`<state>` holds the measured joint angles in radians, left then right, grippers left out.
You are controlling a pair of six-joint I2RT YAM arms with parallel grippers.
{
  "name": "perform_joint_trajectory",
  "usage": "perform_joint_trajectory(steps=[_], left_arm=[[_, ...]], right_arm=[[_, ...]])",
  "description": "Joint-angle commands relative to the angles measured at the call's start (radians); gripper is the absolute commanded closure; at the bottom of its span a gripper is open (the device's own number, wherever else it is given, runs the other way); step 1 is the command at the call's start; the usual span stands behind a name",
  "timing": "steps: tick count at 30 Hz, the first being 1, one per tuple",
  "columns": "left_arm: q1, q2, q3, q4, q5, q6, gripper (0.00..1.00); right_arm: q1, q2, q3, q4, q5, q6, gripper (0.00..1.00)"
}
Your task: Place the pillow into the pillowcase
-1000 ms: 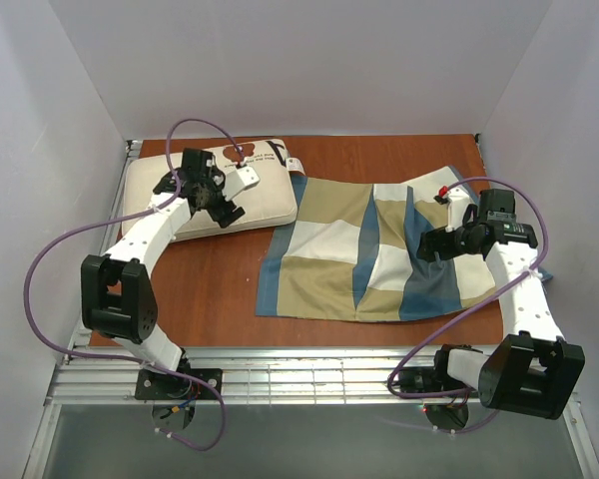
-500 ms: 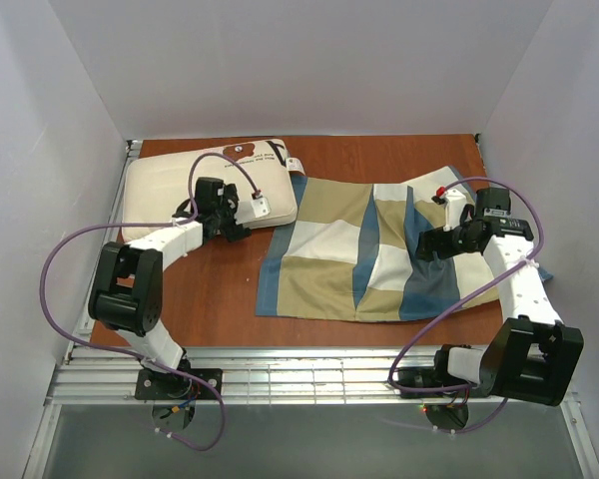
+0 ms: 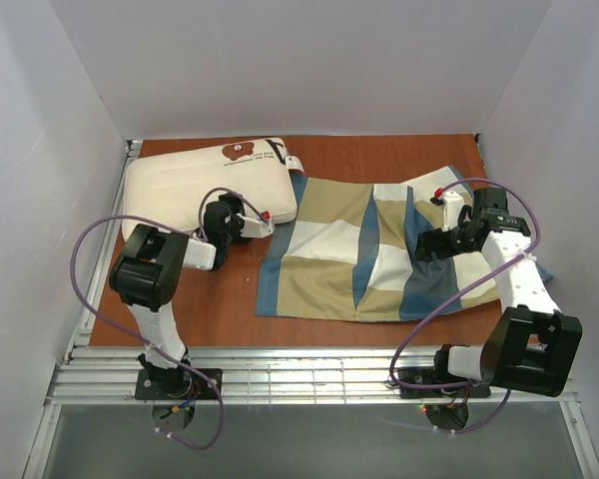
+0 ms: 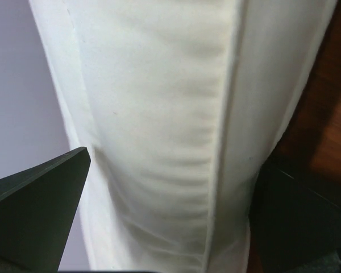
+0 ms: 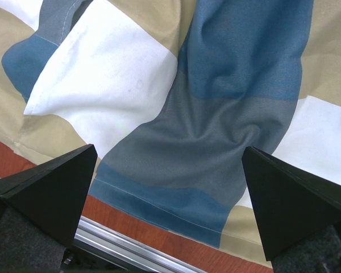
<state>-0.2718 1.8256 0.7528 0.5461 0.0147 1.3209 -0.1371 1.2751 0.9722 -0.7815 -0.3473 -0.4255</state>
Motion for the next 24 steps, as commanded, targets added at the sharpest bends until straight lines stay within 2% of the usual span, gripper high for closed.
perform_joint_trajectory(steps=[1, 3, 7, 12, 17, 19, 21, 22, 23, 24], left_arm=[[0.005, 0.147, -0.050, 0.343, -0.168, 0.144, 0.02], [0.006, 0.213, -0.014, 0.370, -0.196, 0.138, 0.02], [0.009, 0.277, 0.124, 0.258, -0.216, 0.014, 0.02], [0.013, 0.404, 0.247, 0.290, -0.280, 0.029, 0.02], [0.028, 0.497, 0.365, 0.236, -0.335, 0.014, 0.02], [0.034, 0.523, 0.405, 0.193, -0.357, 0.000, 0.07], [0.034, 0.517, 0.437, 0.123, -0.358, -0.034, 0.36], [0.034, 0.499, 0.431, 0.109, -0.348, -0.043, 0.53], [0.034, 0.453, 0.393, 0.104, -0.322, -0.046, 0.72], [0.034, 0.419, 0.370, 0.116, -0.309, -0.052, 1.00]], right_arm=[[-0.004, 0.012, 0.008, 0.022, -0.012, 0.001, 0.01], [-0.004, 0.015, 0.010, 0.022, -0.006, 0.001, 0.01], [-0.004, 0.013, 0.010, 0.024, 0.007, -0.002, 0.01], [-0.004, 0.018, 0.010, 0.025, 0.013, -0.002, 0.01], [-0.004, 0.024, 0.011, 0.027, 0.011, -0.001, 0.01], [-0.004, 0.026, 0.016, 0.028, 0.011, -0.001, 0.01], [-0.004, 0.024, 0.020, 0.027, 0.007, 0.001, 0.01], [-0.004, 0.024, 0.023, 0.025, 0.002, 0.002, 0.01], [-0.004, 0.023, 0.029, 0.024, -0.007, 0.007, 0.01], [-0.004, 0.020, 0.033, 0.024, -0.030, 0.014, 0.02]])
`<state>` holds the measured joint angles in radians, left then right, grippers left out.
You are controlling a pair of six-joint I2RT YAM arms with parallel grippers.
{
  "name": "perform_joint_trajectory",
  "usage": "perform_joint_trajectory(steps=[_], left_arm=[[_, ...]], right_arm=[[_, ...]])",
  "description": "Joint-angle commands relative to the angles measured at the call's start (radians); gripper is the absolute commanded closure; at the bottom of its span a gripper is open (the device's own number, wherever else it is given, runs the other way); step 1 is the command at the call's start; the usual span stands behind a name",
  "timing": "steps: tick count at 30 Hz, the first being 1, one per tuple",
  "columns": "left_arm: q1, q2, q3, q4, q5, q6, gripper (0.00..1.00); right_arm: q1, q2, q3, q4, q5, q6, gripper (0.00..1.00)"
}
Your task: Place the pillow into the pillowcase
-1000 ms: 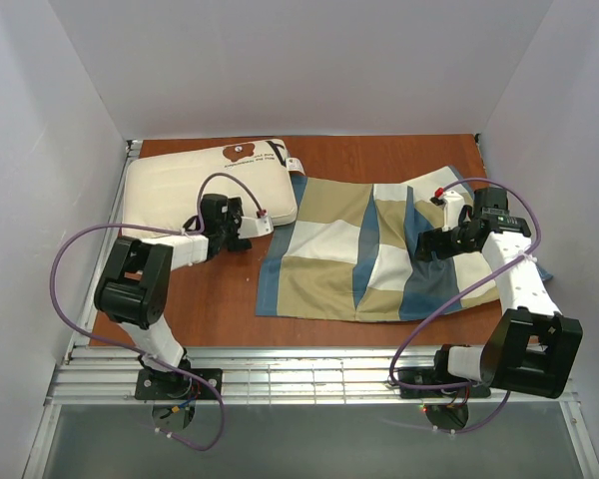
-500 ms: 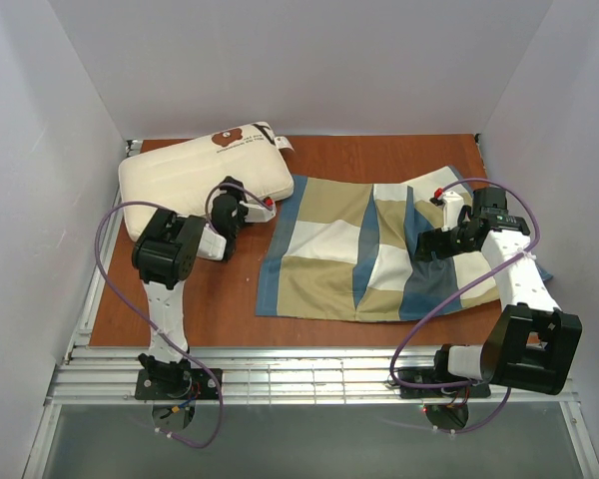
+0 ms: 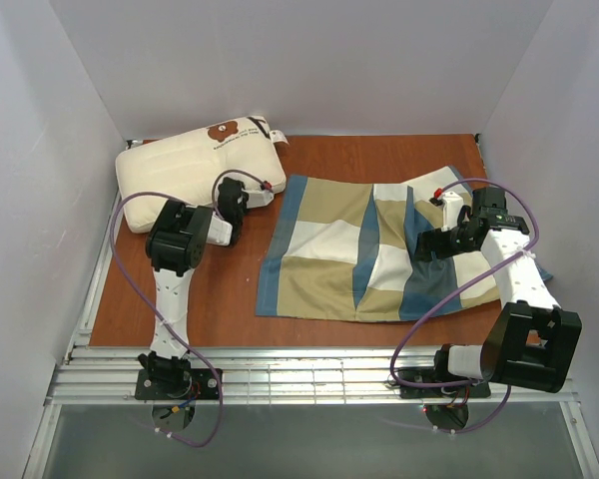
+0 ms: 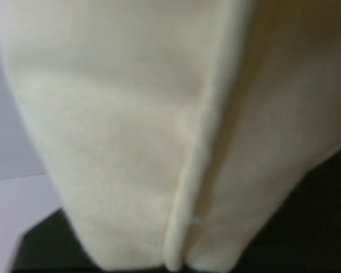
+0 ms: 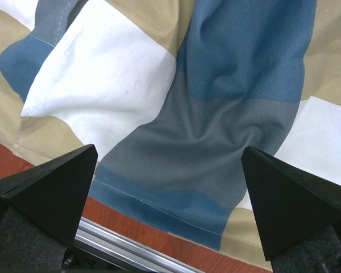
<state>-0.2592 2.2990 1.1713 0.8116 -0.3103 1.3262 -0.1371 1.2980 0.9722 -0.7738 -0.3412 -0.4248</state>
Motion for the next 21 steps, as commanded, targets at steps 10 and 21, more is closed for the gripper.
perform_joint_trajectory(steps=[10, 21], left_arm=[[0.034, -0.741, -0.318, -0.520, 0.433, -0.306, 1.00], [0.049, -1.219, -0.568, -0.804, 0.609, -0.381, 1.00]], right_arm=[[0.052, 0.029, 0.128, 0.059, -0.150, 0.156, 0.36], [0.268, 0.378, 0.278, 0.225, 0.261, 0.339, 0.29]])
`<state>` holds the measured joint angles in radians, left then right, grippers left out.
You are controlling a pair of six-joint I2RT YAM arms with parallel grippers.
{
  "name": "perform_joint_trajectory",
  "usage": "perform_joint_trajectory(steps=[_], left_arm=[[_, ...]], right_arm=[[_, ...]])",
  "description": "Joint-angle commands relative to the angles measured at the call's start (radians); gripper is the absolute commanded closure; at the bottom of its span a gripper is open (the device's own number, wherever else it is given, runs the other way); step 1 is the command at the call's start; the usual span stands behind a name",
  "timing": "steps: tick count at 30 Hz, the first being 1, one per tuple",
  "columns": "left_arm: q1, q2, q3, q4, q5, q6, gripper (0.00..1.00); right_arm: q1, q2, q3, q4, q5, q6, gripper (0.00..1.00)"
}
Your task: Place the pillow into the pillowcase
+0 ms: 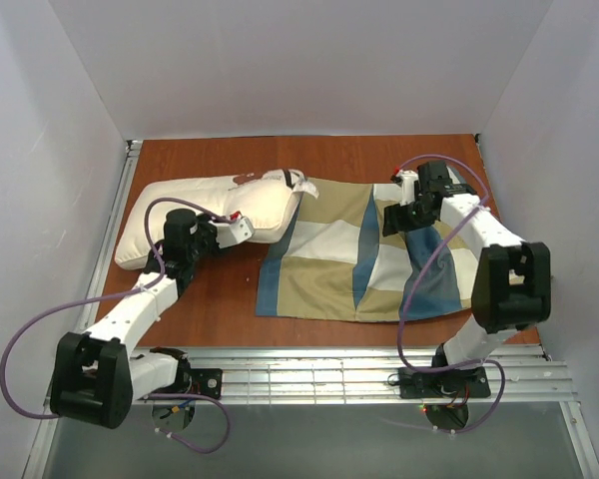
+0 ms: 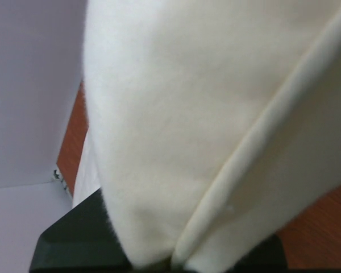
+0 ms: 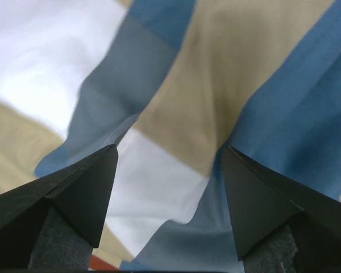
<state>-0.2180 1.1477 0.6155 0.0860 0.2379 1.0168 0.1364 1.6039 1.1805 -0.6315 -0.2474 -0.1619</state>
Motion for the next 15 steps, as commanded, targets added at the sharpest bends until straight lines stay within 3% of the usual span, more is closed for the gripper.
perform_joint_trajectory(steps=[1, 4, 9, 10, 12, 15], left_arm=[[0.009, -0.095, -0.016, -0.080, 0.060, -0.087, 1.00], [0.012, -0.141, -0.025, -0.121, 0.043, -0.159, 1.00], [0.032, -0.170, -0.037, -0.150, 0.027, -0.222, 1.00], [0.042, -0.181, -0.037, -0.164, 0.035, -0.230, 1.00], [0.049, -0.192, -0.046, -0.178, 0.041, -0.233, 1.00], [0.055, -0.219, -0.066, -0.203, 0.063, -0.224, 1.00]], right_arm=[[-0.004, 0.106, 0.118, 0.082, 0.181, 0.084, 0.29], [0.006, 0.235, 0.197, 0.081, 0.186, 0.085, 0.31], [0.031, 0.442, 0.339, 0.087, 0.074, 0.064, 0.60], [0.043, 0.494, 0.400, 0.095, 0.038, 0.061, 0.77], [0.061, 0.543, 0.470, 0.098, -0.005, 0.039, 0.95], [0.114, 0.610, 0.589, 0.096, -0.050, 0.006, 0.99]])
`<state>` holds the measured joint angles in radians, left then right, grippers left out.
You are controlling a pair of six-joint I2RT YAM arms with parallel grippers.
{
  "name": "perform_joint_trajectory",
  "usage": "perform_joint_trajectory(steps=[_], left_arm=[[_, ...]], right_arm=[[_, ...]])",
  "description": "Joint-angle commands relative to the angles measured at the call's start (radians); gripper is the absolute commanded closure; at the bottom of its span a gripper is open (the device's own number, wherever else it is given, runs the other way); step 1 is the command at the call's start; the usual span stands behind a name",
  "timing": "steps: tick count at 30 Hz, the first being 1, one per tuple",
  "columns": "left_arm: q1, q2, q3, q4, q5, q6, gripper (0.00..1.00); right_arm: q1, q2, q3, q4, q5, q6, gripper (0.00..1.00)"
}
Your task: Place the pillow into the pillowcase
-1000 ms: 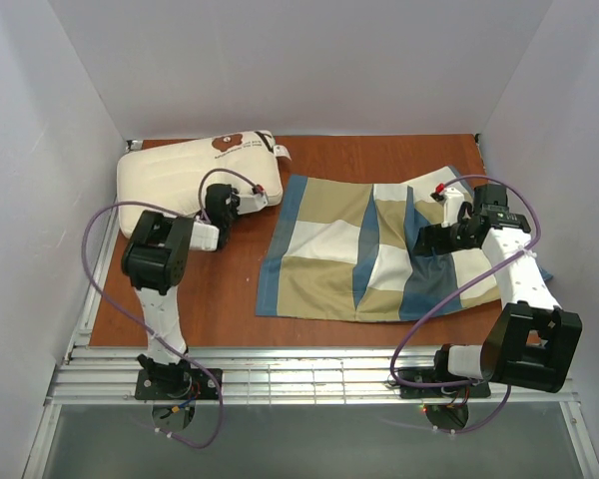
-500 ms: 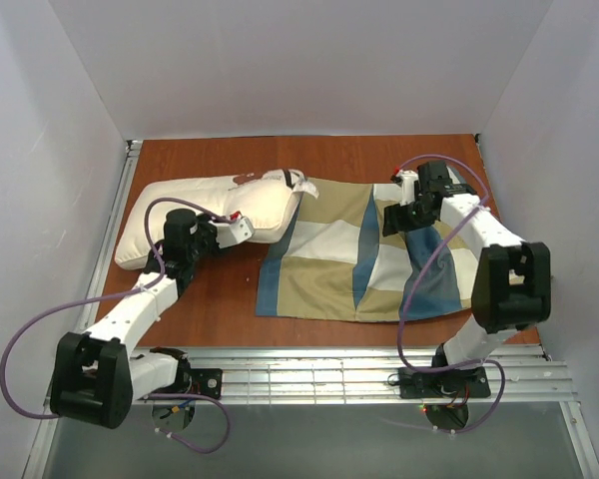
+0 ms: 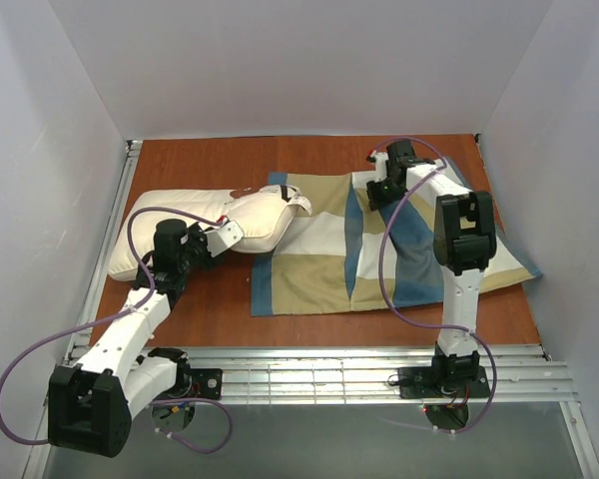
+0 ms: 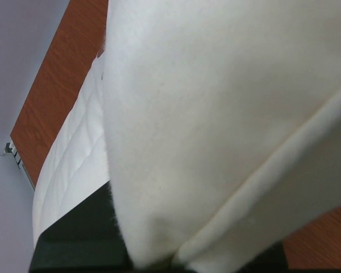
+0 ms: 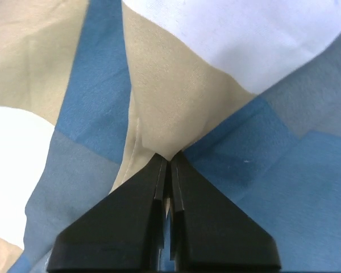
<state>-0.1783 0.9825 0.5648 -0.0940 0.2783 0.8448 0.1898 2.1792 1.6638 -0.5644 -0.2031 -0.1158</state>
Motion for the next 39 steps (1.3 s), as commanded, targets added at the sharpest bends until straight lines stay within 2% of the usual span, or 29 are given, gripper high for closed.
perform_joint_trajectory(steps=[1, 3, 4, 5, 6, 7, 8, 13, 15, 16, 17, 19, 21, 25, 30, 33, 34, 35, 39], left_arm=[[0.017, -0.061, -0.019, -0.026, 0.025, -0.052, 1.00], [0.017, -0.062, -0.026, -0.033, 0.032, -0.053, 1.00], [0.017, -0.061, -0.028, -0.035, 0.032, -0.059, 1.00], [0.017, -0.058, -0.029, -0.035, 0.033, -0.072, 1.00], [0.017, -0.051, -0.031, -0.035, 0.039, -0.076, 1.00], [0.017, -0.050, -0.032, -0.033, 0.042, -0.082, 1.00], [0.017, -0.047, -0.034, -0.026, 0.044, -0.096, 1.00], [0.019, -0.027, -0.046, 0.016, 0.041, -0.119, 1.00], [0.019, -0.022, -0.049, 0.028, 0.035, -0.135, 1.00], [0.019, -0.021, -0.048, 0.030, 0.033, -0.136, 1.00], [0.019, -0.016, -0.046, 0.034, 0.029, -0.141, 1.00], [0.022, -0.013, -0.045, 0.037, 0.025, -0.148, 1.00], [0.023, -0.015, -0.046, 0.040, 0.027, -0.150, 1.00], [0.025, -0.016, -0.059, 0.046, 0.035, -0.139, 1.00], [0.025, -0.019, -0.074, 0.051, 0.025, -0.131, 1.00], [0.025, -0.024, -0.078, 0.053, 0.028, -0.131, 1.00], [0.025, -0.024, -0.079, 0.054, 0.029, -0.133, 1.00], [0.025, -0.022, -0.079, 0.054, 0.025, -0.131, 1.00], [0.026, -0.022, -0.080, 0.062, 0.028, -0.124, 1.00]], right_arm=[[0.086, 0.036, 0.125, 0.029, -0.102, -0.048, 0.99], [0.111, 0.016, 0.149, 0.034, -0.121, -0.065, 0.98], [0.126, 0.002, 0.151, 0.034, -0.104, -0.068, 0.86], [0.131, -0.030, 0.145, 0.031, -0.054, -0.064, 0.69], [0.132, -0.051, 0.113, 0.020, -0.026, -0.062, 0.58], [0.135, -0.105, 0.090, 0.014, 0.011, -0.053, 0.49], [0.137, -0.137, 0.064, 0.005, 0.074, -0.050, 0.48], [0.197, -0.307, -0.169, -0.011, 0.189, -0.016, 0.51], [0.224, -0.311, -0.202, -0.005, 0.258, -0.021, 0.56], [0.240, -0.296, -0.210, -0.005, 0.266, -0.019, 0.59], [0.246, -0.286, -0.214, -0.006, 0.266, -0.015, 0.66], [0.257, -0.262, -0.216, -0.009, 0.252, -0.009, 0.72], [0.258, -0.246, -0.220, -0.018, 0.219, 0.001, 0.71], [0.261, -0.199, -0.240, -0.022, 0.168, 0.010, 0.60], [0.261, -0.151, -0.237, -0.025, 0.180, 0.013, 0.60], [0.261, -0.154, -0.231, -0.029, 0.235, 0.015, 0.76], [0.261, -0.160, -0.230, -0.034, 0.266, 0.015, 0.90], [0.261, -0.170, -0.228, -0.035, 0.277, 0.015, 0.97], [0.261, -0.271, -0.233, -0.052, 0.259, 0.011, 0.99]])
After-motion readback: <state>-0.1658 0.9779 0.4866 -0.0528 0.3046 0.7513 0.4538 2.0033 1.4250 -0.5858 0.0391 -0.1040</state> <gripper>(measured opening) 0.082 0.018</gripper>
